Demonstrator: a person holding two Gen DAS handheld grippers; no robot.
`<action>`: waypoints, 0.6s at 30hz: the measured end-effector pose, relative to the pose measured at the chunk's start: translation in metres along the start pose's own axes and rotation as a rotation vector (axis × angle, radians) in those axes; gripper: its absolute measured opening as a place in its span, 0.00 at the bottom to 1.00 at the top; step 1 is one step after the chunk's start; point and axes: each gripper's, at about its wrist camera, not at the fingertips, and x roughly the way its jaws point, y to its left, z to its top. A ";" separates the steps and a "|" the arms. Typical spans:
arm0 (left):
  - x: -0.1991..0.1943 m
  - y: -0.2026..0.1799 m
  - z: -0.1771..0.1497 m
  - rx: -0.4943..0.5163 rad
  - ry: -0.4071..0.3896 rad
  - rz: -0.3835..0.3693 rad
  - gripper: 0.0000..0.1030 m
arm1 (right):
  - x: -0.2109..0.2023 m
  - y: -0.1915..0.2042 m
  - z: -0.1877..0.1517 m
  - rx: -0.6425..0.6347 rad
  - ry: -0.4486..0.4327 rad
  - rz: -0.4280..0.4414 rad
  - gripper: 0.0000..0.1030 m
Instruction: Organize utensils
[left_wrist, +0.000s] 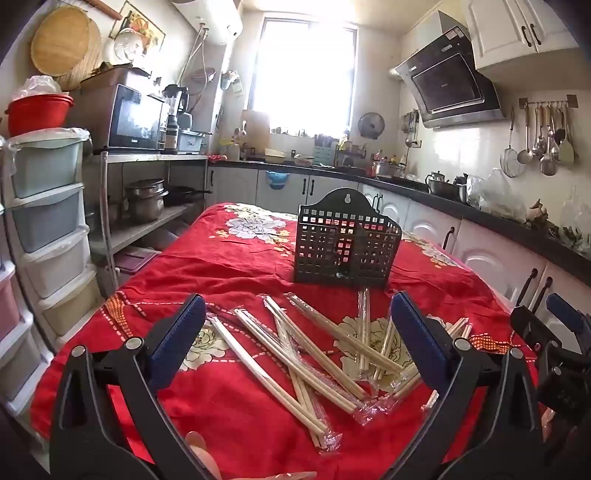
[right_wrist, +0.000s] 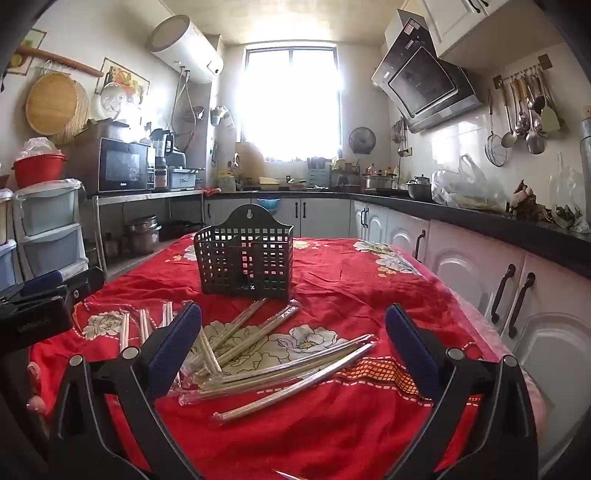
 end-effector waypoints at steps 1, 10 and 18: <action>0.000 -0.001 0.000 0.003 -0.001 0.000 0.90 | -0.002 0.000 0.000 0.001 -0.001 0.001 0.94; -0.001 -0.002 0.000 -0.001 -0.011 -0.006 0.90 | -0.007 -0.002 -0.003 0.014 -0.006 -0.006 0.94; -0.001 -0.001 0.000 -0.003 -0.013 -0.005 0.90 | -0.008 -0.004 -0.002 0.029 -0.012 0.003 0.94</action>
